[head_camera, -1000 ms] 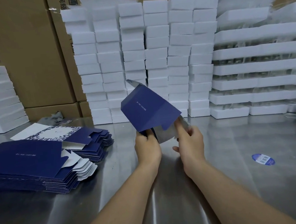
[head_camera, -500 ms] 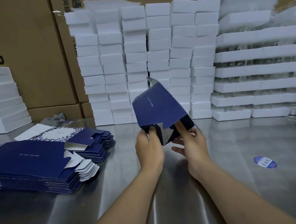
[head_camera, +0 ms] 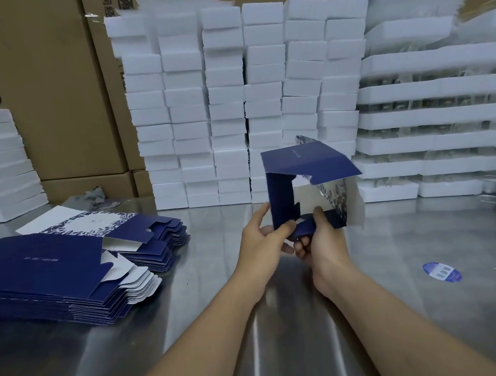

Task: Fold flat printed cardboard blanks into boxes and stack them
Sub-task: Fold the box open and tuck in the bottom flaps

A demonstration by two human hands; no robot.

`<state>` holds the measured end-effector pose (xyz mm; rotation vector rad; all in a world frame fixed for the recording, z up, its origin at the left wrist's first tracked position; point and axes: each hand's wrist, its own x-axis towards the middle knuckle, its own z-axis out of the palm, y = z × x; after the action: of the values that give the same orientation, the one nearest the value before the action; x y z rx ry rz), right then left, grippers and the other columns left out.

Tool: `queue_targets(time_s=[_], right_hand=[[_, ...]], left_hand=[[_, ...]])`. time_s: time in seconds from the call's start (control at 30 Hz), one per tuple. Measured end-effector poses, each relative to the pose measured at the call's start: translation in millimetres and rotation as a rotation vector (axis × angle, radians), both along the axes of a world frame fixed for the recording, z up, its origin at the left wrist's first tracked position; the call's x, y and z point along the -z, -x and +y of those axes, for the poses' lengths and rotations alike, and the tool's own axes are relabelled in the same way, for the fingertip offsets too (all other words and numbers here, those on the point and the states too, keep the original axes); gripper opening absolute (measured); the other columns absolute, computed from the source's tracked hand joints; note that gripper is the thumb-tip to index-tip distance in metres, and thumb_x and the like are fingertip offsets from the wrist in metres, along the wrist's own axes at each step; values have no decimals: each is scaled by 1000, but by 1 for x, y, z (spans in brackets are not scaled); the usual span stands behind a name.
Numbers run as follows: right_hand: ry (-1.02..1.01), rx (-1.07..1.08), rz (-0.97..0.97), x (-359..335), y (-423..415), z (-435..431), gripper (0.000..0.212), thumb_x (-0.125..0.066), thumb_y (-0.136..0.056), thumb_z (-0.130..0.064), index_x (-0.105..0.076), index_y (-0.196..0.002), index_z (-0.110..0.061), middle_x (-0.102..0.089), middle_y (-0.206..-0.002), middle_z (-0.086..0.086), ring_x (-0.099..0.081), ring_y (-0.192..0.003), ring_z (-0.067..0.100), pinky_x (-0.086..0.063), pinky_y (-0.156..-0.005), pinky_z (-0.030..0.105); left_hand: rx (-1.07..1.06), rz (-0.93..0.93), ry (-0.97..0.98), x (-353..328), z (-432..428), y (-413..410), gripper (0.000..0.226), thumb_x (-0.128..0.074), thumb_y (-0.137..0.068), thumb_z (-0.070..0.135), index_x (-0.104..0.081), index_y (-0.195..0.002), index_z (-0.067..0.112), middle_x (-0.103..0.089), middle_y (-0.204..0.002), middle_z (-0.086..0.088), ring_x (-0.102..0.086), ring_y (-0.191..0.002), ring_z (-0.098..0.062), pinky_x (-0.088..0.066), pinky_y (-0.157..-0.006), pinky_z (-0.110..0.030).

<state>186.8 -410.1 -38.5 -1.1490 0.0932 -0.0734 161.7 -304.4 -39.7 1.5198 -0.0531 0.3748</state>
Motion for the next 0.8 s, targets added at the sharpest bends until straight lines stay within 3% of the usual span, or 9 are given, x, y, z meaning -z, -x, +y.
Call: queue_targets(time_s=[0.07, 0.2, 0.27, 0.33, 0.5, 0.63, 0.8], right_hand=[[16, -21, -13, -2, 1, 1, 39, -48, -109, -42, -66, -88, -14, -57, -49, -1, -47, -39, 8, -44, -41, 20], [100, -106, -56, -2, 3, 2, 33, -56, -105, -43, -67, -88, -16, -48, -51, 0, -46, -44, 12, -44, -53, 27], [147, -164, -64, -4, 4, 0, 32, -61, -101, -41, -68, -84, -15, -48, -54, 2, -49, -48, 15, -45, -58, 30], [188, -223, -54, -6, 6, -2, 34, -64, -99, -39, -66, -76, -14, -53, -58, 5, -54, -49, 17, -46, -55, 28], [258, -287, -48, -8, 10, -3, 32, -57, -99, -25, -62, -71, -11, -61, -59, 8, -62, -48, 19, -43, -49, 24], [247, -261, -46, -8, 9, -3, 33, -52, -102, -19, -60, -71, -9, -60, -54, 5, -61, -45, 17, -42, -50, 25], [277, -247, -61, -7, 8, -1, 30, -55, -98, -21, -62, -71, -10, -60, -56, 6, -61, -47, 17, -46, -51, 25]], left_hand=[[-5, 4, 35, 0, 4, 0, 51, -74, -97, 17, -58, -145, 25, -78, -79, 3, -64, -58, -7, -45, -59, -10], [-26, 13, 155, 2, 8, -3, 54, -76, -95, 13, -57, -144, 26, -77, -80, 2, -64, -60, -8, -47, -73, -26], [-51, 19, 196, 2, 11, -4, 54, -77, -95, 12, -58, -143, 27, -78, -83, 1, -65, -62, -7, -48, -69, -24], [-71, 23, 214, 3, 13, -6, 53, -78, -94, 15, -58, -142, 27, -78, -87, 0, -66, -64, -7, -49, -66, -22], [-86, 47, 231, 5, 14, -10, 51, -78, -94, 19, -60, -141, 26, -75, -82, -1, -62, -62, -12, -51, -80, -35], [-48, 83, 215, 3, 15, -12, 54, -69, -93, 13, -60, -144, 30, -66, -70, -2, -52, -55, -12, -49, -75, -32], [-53, 85, 202, 2, 15, -10, 58, -60, -92, 4, -58, -145, 29, -61, -65, -3, -54, -57, -10, -51, -69, -28]])
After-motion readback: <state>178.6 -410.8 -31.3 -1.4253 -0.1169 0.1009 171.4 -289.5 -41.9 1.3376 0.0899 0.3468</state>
